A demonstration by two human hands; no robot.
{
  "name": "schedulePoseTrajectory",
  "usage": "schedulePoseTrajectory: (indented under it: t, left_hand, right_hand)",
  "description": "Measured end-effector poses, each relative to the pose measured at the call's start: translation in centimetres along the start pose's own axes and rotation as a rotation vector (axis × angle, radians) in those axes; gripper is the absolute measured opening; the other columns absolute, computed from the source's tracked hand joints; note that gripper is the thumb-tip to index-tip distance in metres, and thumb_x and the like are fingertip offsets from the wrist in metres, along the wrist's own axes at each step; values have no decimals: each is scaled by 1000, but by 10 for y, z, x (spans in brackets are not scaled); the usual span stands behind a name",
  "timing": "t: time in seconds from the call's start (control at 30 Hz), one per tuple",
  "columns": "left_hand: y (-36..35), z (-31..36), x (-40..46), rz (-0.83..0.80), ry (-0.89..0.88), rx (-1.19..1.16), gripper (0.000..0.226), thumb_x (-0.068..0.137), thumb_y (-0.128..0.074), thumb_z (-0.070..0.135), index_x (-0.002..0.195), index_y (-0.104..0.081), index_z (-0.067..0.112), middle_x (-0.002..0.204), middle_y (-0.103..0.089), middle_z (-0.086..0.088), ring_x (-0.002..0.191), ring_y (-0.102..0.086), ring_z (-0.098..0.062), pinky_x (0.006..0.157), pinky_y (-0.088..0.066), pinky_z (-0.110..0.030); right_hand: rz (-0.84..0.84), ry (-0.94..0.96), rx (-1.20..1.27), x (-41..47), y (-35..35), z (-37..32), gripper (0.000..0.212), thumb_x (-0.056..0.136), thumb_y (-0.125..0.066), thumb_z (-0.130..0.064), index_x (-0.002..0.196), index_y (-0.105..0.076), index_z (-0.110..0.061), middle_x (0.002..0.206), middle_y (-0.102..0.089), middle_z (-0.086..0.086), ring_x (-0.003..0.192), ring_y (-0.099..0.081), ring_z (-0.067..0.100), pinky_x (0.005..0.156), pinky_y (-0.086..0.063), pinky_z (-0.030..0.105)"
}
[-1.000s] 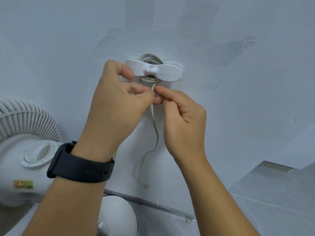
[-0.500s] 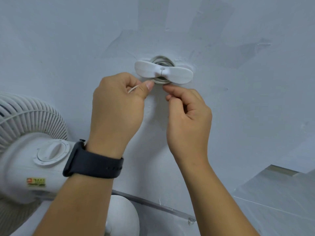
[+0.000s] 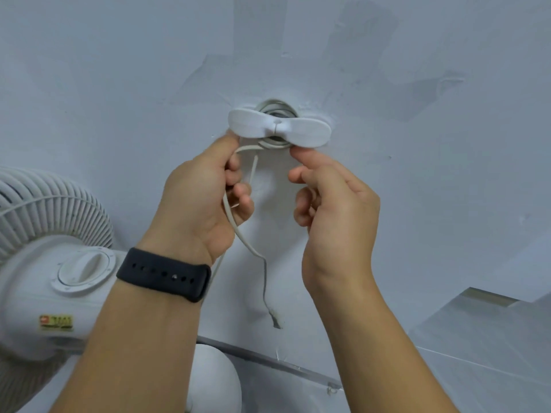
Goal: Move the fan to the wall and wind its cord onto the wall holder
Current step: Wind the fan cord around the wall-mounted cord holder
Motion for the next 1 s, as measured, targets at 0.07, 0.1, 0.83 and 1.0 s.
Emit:
schedulePoseTrajectory:
  t: [0.07, 0.1, 0.83, 1.0]
  left_hand:
    - [-4, -2, 0, -61, 75, -47, 45, 98, -64, 47, 62, -48, 25, 53, -35, 11, 40, -38, -3, 38, -36, -14]
    - [-5, -1, -1, -86, 98, -67, 45, 100, -60, 48, 63, -48, 25, 53, -36, 12, 41, -42, -3, 40, -37, -14]
    - [6, 41, -3, 74, -365, 123, 20, 98, -67, 19, 79, -61, 15, 63, -53, 6, 48, -46, -6, 43, -38, -17]
    - [-4, 44, -8, 139, -454, 166, 33, 97, -69, 39, 78, -53, 18, 64, -39, 5, 48, -31, -10, 40, -26, -22]
  right_hand:
    - [-33, -26, 71, -1, -3, 1, 23, 79, -65, -4, 86, -84, -14, 69, -52, 10, 51, -38, 13, 47, -33, 22]
    - [-48, -39, 103, -2, -5, 2, 23, 75, -65, -8, 83, -84, -15, 69, -53, 11, 50, -38, 12, 46, -32, 22]
    - [-150, -70, 124, -7, -9, 8, 26, 83, -63, -7, 102, -79, -1, 77, -59, 10, 53, -38, 13, 47, -30, 22]
    - [-172, -24, 68, -8, -10, 5, 46, 75, -60, -17, 116, -77, -6, 82, -53, 8, 55, -36, 13, 48, -32, 20]
Point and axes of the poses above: each hand's wrist, its own x-axis towards the middle knuckle, its own y-axis out of the back of the hand, z = x × y, the point moved 7 cm from there along x, towards the middle knuckle
